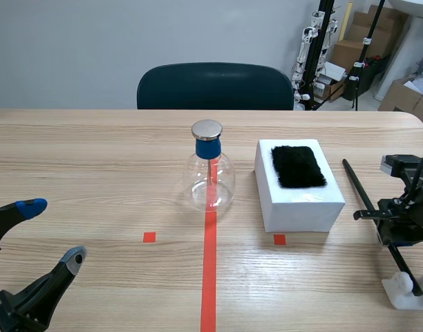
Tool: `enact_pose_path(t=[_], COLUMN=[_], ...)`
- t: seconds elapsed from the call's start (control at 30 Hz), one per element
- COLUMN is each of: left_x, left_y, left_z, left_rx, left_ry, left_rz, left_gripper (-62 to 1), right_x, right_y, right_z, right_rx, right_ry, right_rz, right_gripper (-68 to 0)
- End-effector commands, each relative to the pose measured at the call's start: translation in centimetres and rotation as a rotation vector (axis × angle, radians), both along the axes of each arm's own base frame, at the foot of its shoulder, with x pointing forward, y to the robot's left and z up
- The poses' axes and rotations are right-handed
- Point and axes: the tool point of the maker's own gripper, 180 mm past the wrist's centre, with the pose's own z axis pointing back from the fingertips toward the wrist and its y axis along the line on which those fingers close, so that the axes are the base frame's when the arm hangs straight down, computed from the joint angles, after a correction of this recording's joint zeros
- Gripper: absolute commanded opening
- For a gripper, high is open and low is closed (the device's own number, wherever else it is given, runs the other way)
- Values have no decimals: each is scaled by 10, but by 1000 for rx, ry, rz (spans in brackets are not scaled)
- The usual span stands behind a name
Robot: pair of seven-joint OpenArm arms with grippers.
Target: Do the electroscope experiment. pick up the black charging rod
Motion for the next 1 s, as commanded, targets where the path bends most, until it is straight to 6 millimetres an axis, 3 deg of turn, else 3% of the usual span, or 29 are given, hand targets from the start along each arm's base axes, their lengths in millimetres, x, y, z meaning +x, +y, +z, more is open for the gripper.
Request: enact_pose_path(t=[0.0,0.67,0.97], left_x=[1,1,1], left_y=[5,5,5], left_z=[5,5,5], left_rx=[-5,-5,-5], left_ry=[-18,-18,-18], left_rz=[5,5,5], left_gripper=[14,14,14], right_x=[5,-5,-10], right_y=[3,9,8], right_z=[4,1,19], right_rx=[12,12,-2], right_ry=[-17,-10,-56], right_rz=[-1,24,37], right_gripper=[-676,-676,-675])
